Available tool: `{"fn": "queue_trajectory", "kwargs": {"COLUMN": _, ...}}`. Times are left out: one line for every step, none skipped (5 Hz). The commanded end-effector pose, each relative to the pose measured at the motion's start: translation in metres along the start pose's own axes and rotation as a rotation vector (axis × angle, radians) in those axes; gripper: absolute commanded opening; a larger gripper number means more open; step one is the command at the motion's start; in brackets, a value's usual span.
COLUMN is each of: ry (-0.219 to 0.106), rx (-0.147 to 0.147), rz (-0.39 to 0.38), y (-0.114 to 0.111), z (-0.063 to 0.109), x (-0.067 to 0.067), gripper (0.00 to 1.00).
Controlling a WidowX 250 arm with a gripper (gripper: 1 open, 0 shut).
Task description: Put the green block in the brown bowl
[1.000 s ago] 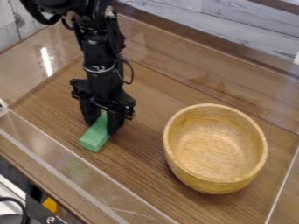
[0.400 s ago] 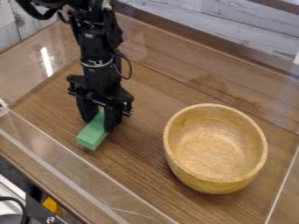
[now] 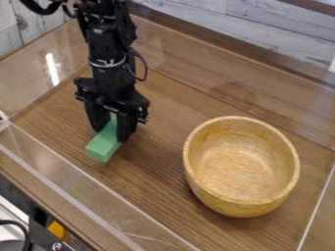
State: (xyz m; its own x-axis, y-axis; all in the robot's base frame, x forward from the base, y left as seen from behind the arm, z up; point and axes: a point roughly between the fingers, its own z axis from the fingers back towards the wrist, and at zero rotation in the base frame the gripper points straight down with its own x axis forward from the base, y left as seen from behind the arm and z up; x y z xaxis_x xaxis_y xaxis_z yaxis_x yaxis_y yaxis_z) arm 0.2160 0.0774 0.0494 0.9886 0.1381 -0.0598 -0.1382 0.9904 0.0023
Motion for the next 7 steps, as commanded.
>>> {"fn": "queue_trajectory", "kwargs": {"ry": -0.071, "rx": 0.008, "rz": 0.010, "y": 0.005, "z": 0.021, "x": 0.010, "gripper": 0.00}}
{"fn": "queue_trajectory", "kwargs": {"ry": -0.095, "rx": 0.004, "rz": 0.008, "y": 0.003, "z": 0.033, "x": 0.013, "gripper": 0.00}}
{"fn": "queue_trajectory", "kwargs": {"ry": -0.140, "rx": 0.006, "rz": -0.002, "y": -0.004, "z": 0.051, "x": 0.021, "gripper": 0.00}}
{"fn": "queue_trajectory", "kwargs": {"ry": -0.176, "rx": 0.008, "rz": -0.033, "y": -0.017, "z": 0.064, "x": 0.032, "gripper": 0.00}}
{"fn": "queue_trajectory", "kwargs": {"ry": -0.208, "rx": 0.012, "rz": -0.088, "y": -0.030, "z": 0.067, "x": 0.046, "gripper": 0.00}}
{"fn": "queue_trajectory", "kwargs": {"ry": -0.247, "rx": 0.036, "rz": -0.141, "y": -0.042, "z": 0.067, "x": 0.058, "gripper": 0.00}}
{"fn": "queue_trajectory", "kwargs": {"ry": -0.270, "rx": 0.062, "rz": -0.158, "y": -0.050, "z": 0.068, "x": 0.069, "gripper": 0.00}}
